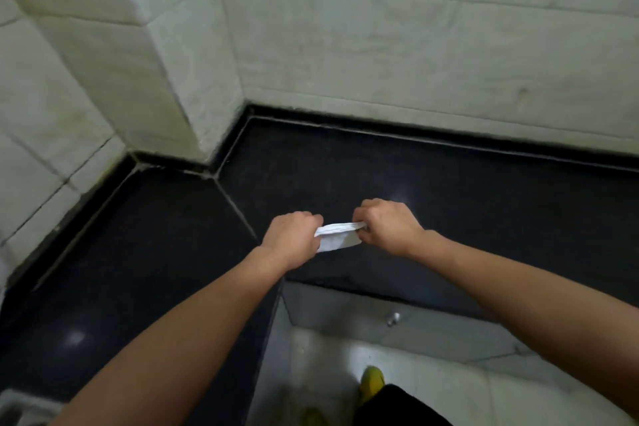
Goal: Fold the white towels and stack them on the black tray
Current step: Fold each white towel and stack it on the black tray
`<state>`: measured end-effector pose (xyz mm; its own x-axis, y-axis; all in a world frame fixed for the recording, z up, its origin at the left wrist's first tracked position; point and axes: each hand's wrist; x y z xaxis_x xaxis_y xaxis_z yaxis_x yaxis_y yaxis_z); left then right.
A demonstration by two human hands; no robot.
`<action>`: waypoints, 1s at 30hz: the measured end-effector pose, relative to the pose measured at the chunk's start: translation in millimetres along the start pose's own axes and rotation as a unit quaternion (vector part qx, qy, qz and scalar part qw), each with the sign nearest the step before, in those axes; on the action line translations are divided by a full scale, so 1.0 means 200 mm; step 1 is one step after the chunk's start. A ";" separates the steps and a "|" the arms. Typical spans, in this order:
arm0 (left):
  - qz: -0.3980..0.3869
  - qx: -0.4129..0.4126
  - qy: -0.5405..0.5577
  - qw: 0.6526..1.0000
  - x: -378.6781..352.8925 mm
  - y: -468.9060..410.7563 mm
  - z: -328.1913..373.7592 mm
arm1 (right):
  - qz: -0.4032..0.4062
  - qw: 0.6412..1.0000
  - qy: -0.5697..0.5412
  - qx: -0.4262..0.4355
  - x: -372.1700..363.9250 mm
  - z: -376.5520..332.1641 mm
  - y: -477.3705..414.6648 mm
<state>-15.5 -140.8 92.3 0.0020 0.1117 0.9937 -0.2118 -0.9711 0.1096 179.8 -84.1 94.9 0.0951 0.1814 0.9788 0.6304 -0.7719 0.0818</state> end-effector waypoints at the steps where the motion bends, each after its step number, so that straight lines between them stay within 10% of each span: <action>1: 0.003 -0.026 -0.016 1.000 0.02 -0.04 0.08 | 0.008 1.000 0.006 -0.015 0.02 0.07 0.07; 12: 0.070 -0.311 -0.135 0.938 0.16 -0.55 1.43 | 0.169 0.956 0.053 -0.235 0.14 0.97 1.24; 30: 0.180 -0.549 -0.089 0.811 0.25 -1.00 3.93 | 0.233 0.833 0.081 -0.496 0.35 2.27 3.10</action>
<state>794.8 -106.1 137.9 -0.1322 -0.2641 0.9554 -0.9729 -0.1499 -0.1761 926.9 -273.8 129.8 -0.0042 -0.3001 0.9539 -0.3999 -0.8738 -0.2767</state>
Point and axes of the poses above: each hand's wrist, its own y-axis away from the middle knuckle, its own x-axis out of the back of the hand, z = x × y, and after that the axes turned 5 degrees about -y, right-handed
